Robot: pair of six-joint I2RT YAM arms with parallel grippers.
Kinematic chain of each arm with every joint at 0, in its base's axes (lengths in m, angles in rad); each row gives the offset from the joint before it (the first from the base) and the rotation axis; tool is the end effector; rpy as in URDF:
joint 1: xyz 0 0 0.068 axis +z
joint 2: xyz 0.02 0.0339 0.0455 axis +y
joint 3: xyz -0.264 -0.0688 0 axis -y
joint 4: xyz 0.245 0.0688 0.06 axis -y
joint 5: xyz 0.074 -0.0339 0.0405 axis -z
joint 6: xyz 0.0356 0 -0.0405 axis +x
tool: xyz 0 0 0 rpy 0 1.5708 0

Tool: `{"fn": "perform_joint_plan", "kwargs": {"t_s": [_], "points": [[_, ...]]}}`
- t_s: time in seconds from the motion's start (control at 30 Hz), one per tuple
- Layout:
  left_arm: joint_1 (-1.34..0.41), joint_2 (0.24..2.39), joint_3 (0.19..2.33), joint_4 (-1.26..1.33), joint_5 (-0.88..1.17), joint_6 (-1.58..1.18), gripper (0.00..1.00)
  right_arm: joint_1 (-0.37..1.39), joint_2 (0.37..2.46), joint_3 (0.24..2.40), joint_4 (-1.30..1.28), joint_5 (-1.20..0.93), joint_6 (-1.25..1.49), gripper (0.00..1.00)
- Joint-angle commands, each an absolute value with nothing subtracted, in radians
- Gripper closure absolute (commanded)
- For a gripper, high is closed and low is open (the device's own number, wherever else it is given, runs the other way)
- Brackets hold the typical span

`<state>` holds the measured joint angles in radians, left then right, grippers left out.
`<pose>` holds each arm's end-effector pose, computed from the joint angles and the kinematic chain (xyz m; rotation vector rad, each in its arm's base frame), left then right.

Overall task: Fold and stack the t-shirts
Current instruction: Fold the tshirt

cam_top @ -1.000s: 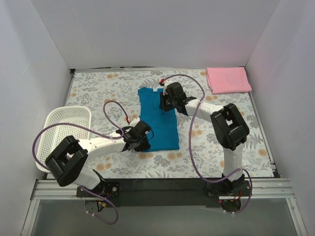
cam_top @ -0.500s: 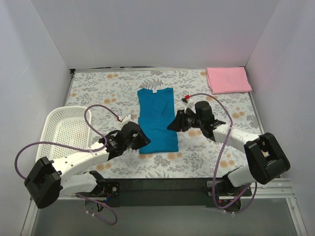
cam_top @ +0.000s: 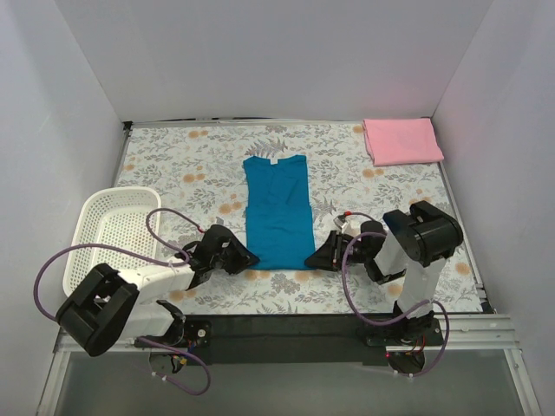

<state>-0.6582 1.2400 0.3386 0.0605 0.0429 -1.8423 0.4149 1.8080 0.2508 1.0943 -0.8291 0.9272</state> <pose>0.1623 -0.1275 0.1266 -1.5278 2.3124 -1.0237 0.2027 0.1180 0.0822 -0.0221 2.2996 1.6182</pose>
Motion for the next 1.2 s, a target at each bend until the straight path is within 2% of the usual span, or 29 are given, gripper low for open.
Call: {"fn": "perform_joint_plan", "kwargs": {"t_s": [0.0, 0.1, 0.23, 0.43, 0.53, 0.87, 1.17], "points": [[-0.641, 1.272, 0.281, 0.012, 0.077, -1.882, 0.82, 0.367, 2.012, 0.16, 1.69, -0.893, 1.167, 0.59], [-0.641, 1.194, 0.276, -0.035, 0.055, -1.891, 0.82, 0.362, 2.05, 0.143, 1.7, -0.896, 1.2, 0.57], [-0.641, 1.048, 0.279, -0.123, -0.017, -1.89, 0.82, 0.364, 1.842, 0.123, 1.591, -0.874, 1.152, 0.56], [-0.643, 0.917, 0.308, -0.205, -0.095, -1.853, 0.72, 0.452, 1.611, 0.21, 1.277, -0.772, 1.028, 0.53], [-0.641, 0.9, 0.313, -0.227, -0.123, -1.85, 0.67, 0.541, 1.595, 0.297, 1.183, -0.729, 1.0, 0.52], [-0.641, 0.827, 0.304, -0.253, -0.158, -1.835, 0.47, 0.785, 1.871, 0.538, 1.238, -0.673, 1.052, 0.52], [-0.641, 0.811, 0.308, -0.265, -0.179, -1.83, 0.46, 0.799, 2.129, 0.499, 1.321, -0.638, 1.104, 0.53]]}}
